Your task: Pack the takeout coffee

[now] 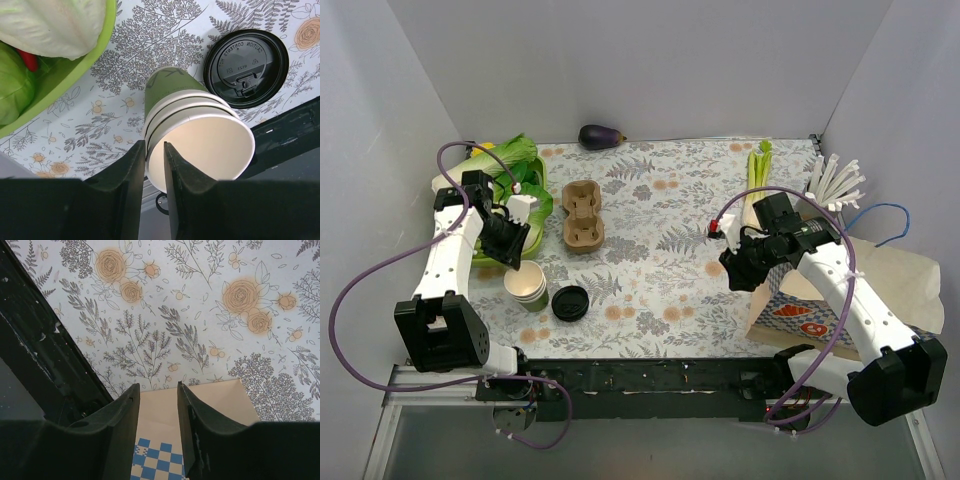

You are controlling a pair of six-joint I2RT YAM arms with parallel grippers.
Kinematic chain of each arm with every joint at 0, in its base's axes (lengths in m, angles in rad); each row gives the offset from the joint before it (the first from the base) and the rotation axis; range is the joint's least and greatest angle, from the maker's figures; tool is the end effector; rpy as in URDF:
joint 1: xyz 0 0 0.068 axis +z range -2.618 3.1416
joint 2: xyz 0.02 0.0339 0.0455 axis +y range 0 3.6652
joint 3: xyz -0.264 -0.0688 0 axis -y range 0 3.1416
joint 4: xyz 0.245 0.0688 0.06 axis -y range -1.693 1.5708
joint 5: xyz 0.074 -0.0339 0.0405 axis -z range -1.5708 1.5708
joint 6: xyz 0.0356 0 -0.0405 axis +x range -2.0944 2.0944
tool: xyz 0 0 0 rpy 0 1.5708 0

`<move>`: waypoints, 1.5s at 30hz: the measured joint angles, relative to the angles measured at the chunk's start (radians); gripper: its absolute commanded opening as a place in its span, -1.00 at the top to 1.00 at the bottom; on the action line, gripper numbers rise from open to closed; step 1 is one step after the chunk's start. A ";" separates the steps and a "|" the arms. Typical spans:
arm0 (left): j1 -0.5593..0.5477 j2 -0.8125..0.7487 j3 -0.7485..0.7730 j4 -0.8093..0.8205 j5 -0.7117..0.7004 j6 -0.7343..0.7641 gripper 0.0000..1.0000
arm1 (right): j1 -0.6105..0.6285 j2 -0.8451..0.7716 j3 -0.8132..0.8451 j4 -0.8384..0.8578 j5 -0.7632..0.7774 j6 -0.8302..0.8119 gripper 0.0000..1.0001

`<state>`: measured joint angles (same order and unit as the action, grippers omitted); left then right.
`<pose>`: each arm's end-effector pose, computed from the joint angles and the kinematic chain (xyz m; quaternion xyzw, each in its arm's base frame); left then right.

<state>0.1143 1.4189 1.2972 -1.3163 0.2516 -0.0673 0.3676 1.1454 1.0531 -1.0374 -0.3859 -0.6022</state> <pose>0.2443 0.0191 0.2967 -0.0815 0.9866 -0.1236 0.0687 0.1876 0.0866 0.2944 -0.4835 0.8277 0.1607 0.2351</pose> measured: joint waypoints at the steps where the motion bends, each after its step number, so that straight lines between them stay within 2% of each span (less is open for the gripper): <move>1: 0.000 0.000 0.000 0.000 -0.001 0.001 0.63 | 0.000 0.002 0.001 0.000 -0.001 0.000 0.11; 10: 0.000 0.001 0.001 -0.008 -0.008 0.002 1.00 | 0.000 0.014 0.009 0.018 -0.006 0.000 0.11; 22: 0.010 -0.023 0.027 -0.024 -0.052 0.051 1.00 | 0.000 0.042 0.036 0.021 -0.027 0.006 0.12; 29: 0.116 -0.021 0.118 -0.036 0.039 0.048 1.00 | 0.000 0.069 0.071 0.018 -0.087 0.010 0.10; 31: 0.127 -0.020 0.140 -0.028 0.072 0.040 1.00 | 0.000 0.078 0.080 0.018 -0.106 0.013 0.03; 32: 0.128 -0.020 0.141 -0.025 0.083 0.037 1.00 | 0.000 0.084 0.087 0.017 -0.117 0.019 -0.14; 35: 0.129 -0.018 0.135 -0.025 0.099 0.040 1.00 | 0.000 0.111 0.119 0.033 -0.174 0.060 -0.42; 40: 0.139 -0.021 0.078 -0.027 0.105 0.047 1.00 | 0.026 0.201 0.193 0.161 -0.280 0.209 -0.57; 45: 0.140 -0.041 0.035 -0.029 0.137 0.030 1.00 | 0.145 0.411 0.323 0.317 -0.361 0.370 -0.62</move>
<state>0.2539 1.3781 1.3327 -1.3449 0.3882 -0.0372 0.5129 1.5566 1.3758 -0.7204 -0.7471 -0.2321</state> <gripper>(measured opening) 0.021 0.804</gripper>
